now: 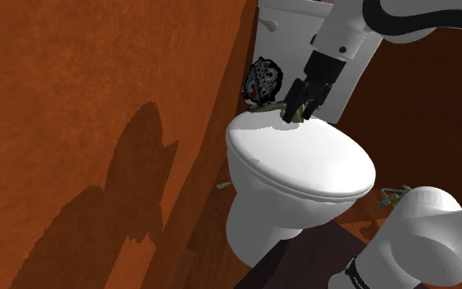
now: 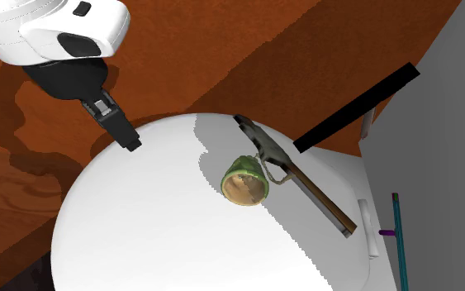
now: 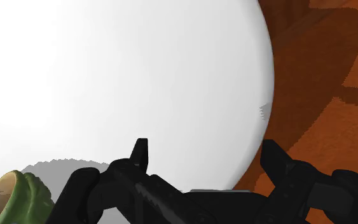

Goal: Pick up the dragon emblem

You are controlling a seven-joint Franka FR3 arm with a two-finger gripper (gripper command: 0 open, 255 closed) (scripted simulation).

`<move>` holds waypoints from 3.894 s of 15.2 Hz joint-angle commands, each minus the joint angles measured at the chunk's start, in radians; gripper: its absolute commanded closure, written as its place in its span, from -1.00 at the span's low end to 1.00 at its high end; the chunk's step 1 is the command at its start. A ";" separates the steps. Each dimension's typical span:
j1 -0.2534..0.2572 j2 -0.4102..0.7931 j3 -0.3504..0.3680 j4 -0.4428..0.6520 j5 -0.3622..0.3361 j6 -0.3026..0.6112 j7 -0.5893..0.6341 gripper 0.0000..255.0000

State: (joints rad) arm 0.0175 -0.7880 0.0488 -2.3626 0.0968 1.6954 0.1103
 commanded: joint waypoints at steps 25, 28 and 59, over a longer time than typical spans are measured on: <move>-0.112 0.856 -0.424 0.912 0.282 -0.149 -0.392 -1.00; -0.176 1.013 -0.453 1.116 0.379 -0.236 -0.425 -1.00; -0.248 1.213 -0.515 1.401 0.520 -0.366 -0.432 1.00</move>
State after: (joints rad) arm -0.2415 0.4254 -0.4617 -0.9550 0.6156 1.1322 -0.3202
